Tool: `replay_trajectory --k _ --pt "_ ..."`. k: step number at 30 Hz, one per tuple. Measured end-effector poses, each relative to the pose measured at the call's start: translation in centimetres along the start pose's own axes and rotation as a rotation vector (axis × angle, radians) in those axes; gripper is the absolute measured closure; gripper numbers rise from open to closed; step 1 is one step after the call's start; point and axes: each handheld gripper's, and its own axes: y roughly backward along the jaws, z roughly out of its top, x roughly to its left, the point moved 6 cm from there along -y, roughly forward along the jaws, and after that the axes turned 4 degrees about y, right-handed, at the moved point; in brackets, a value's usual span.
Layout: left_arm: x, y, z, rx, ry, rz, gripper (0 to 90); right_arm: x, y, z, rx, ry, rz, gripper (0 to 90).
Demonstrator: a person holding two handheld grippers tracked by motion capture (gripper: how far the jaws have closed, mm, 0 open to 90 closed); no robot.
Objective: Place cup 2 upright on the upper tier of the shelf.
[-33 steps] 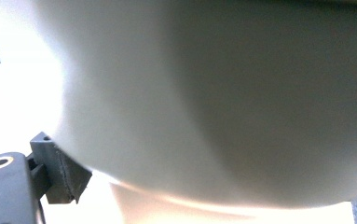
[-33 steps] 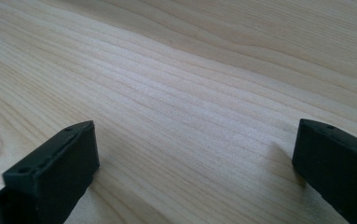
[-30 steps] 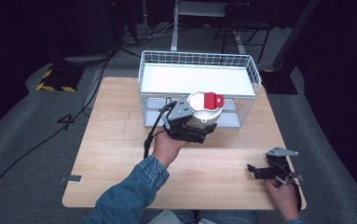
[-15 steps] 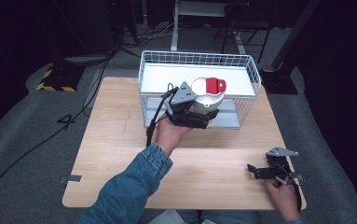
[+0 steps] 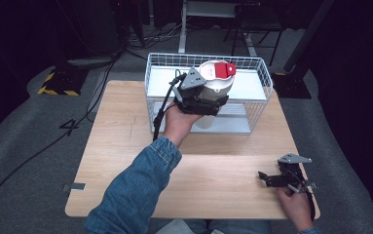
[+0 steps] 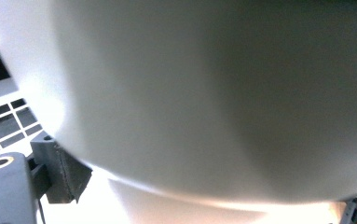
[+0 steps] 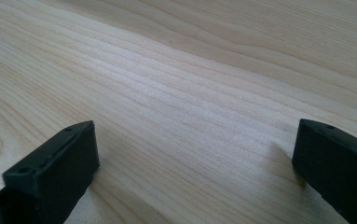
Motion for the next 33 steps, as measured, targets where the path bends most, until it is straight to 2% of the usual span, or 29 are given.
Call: replay_trajectory --k 2,5,8,13,20,24,25,26,29,33 --pt "0.4 -0.3 0.3 0.002 0.005 0.008 11.2 0.0 0.0 0.0 0.0 0.0 0.0 0.6" --pt "1.1 -0.6 0.6 -0.019 0.043 0.018 11.2 0.0 0.0 0.0 0.0 0.0 0.0 0.5" --pt "2.0 -1.0 1.0 -0.027 0.046 0.049 11.3 0.0 0.0 0.0 -0.001 -0.001 0.002 0.5" --pt "3.0 -1.5 1.3 -0.023 0.053 0.069 11.3 0.0 0.0 0.0 -0.001 0.0 0.002 0.5" --pt "5.0 -2.5 1.7 -0.008 0.067 0.112 11.2 0.0 0.0 0.0 -0.001 0.0 0.002 0.5" --pt "6.8 -2.8 1.7 -0.01 0.103 0.134 11.3 0.0 0.0 0.0 -0.001 0.0 0.002 0.6" --pt "6.8 -2.8 1.7 -0.01 0.103 0.134 11.3 0.0 0.0 0.0 -0.001 0.0 0.002 0.6" --pt "7.4 -3.0 1.7 -0.019 0.124 0.138 11.2 0.0 0.0 0.0 -0.001 0.0 0.002 0.5" --pt "7.8 -3.3 1.5 -0.021 0.142 0.135 11.3 0.0 0.0 0.0 -0.001 0.0 0.002 0.5" --pt "8.6 -4.1 1.1 -0.006 0.165 0.157 11.3 0.0 0.0 0.0 -0.001 0.0 0.002 0.5"
